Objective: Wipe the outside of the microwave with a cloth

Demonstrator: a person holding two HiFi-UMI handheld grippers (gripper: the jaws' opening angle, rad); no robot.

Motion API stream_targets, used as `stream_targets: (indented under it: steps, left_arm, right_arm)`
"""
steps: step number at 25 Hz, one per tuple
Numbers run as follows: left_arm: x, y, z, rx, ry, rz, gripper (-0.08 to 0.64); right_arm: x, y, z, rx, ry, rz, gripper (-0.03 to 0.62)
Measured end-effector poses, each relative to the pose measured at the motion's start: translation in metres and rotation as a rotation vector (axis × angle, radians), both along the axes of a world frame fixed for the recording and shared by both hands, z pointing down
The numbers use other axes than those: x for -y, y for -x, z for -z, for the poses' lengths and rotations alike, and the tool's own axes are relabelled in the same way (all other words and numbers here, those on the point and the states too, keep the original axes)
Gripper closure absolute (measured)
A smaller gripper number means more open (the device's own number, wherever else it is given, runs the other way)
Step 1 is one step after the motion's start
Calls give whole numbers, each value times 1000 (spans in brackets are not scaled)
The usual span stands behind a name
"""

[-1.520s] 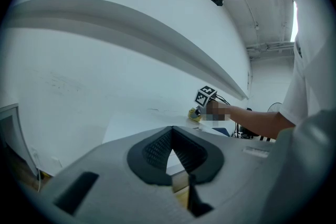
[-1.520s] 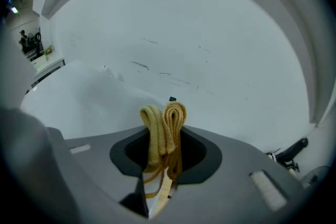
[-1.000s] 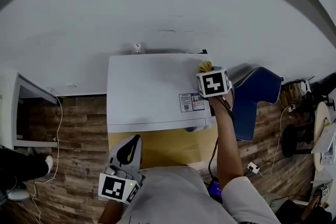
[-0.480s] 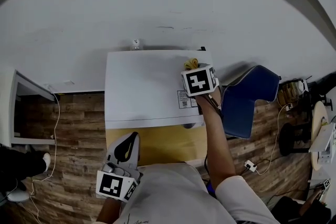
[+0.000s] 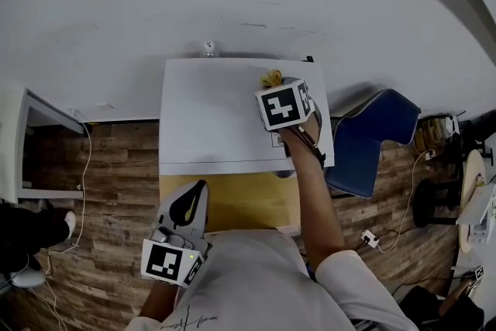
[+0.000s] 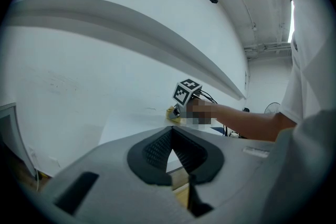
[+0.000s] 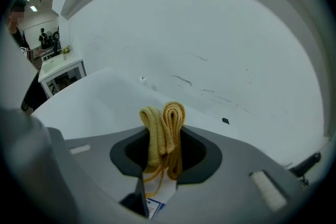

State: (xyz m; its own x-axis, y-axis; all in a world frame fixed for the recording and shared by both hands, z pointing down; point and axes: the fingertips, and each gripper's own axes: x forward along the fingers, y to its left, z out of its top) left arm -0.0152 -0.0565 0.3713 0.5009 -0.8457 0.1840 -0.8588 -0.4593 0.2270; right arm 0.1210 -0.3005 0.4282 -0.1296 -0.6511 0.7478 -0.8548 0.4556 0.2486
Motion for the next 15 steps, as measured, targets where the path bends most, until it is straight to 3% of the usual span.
stream_targets:
  steps: [15]
  left_arm:
    - [2,6,1,2,6,2,565]
  right_arm:
    - [0,67,0,4,-10,72,474]
